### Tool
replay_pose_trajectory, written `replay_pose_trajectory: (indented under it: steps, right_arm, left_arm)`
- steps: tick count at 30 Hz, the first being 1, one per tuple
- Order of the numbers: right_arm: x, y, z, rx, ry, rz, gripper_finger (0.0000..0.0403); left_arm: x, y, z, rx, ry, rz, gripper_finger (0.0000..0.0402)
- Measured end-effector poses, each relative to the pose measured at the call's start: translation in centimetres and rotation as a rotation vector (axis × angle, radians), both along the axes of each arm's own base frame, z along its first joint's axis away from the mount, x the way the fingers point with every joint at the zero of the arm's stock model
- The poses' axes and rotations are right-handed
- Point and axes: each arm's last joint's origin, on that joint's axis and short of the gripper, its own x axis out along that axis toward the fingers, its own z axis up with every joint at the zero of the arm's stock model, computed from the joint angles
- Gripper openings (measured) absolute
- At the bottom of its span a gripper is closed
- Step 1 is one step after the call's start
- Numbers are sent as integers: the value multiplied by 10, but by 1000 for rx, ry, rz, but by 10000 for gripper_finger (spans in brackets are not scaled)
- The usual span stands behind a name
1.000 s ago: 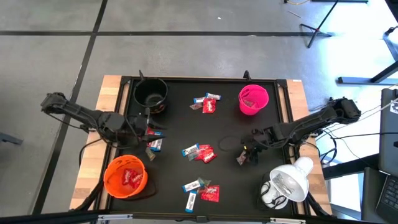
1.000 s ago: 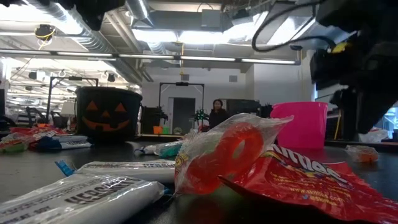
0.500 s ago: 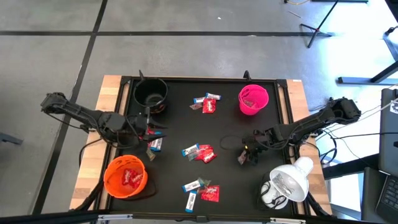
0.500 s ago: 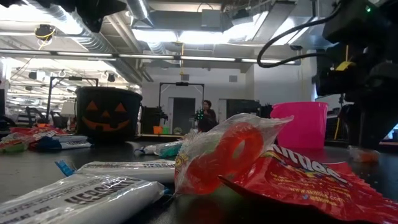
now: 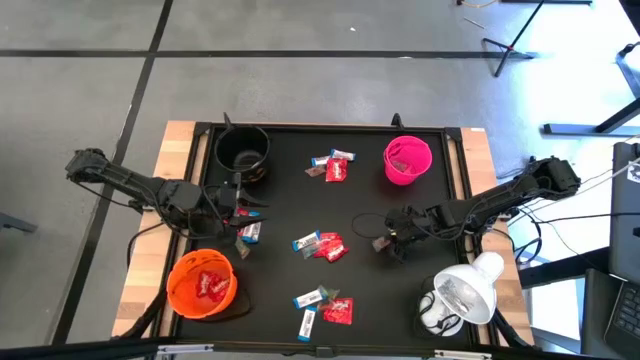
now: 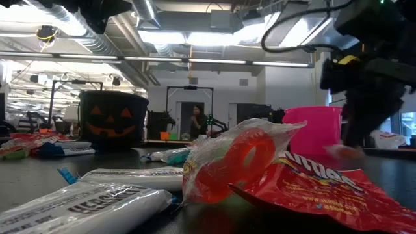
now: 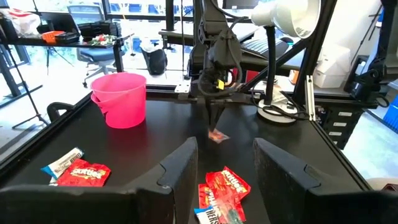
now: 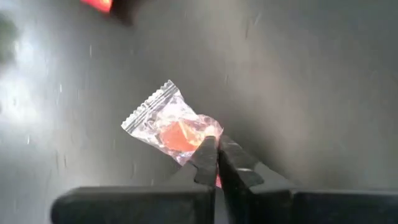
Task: Sort candy
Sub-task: Put the orange gummy into the pink bucket
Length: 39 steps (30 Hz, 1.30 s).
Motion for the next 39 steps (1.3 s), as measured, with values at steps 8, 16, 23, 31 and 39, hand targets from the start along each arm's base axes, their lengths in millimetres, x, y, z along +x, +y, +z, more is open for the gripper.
replay_pose_trajectory:
  steps: [8,16,23,31,39]
  right_arm:
    - [28,1,50,-204,-201,-23,8]
    - [26,-31,124,-615,-178,-186,11]
    - [-5,-78,168,-690,-147,-335,12]
    - [-46,-126,150,-569,-5,-555,12]
    - [-59,-151,124,-419,63,-609,12]
  left_arm:
    - [0,0,0,0,0,0,145]
    - [0,0,0,0,0,0,145]
    - [0,0,0,0,0,0,145]
    - [0,0,0,1,0,0,145]
    - [0,0,0,1,0,1,145]
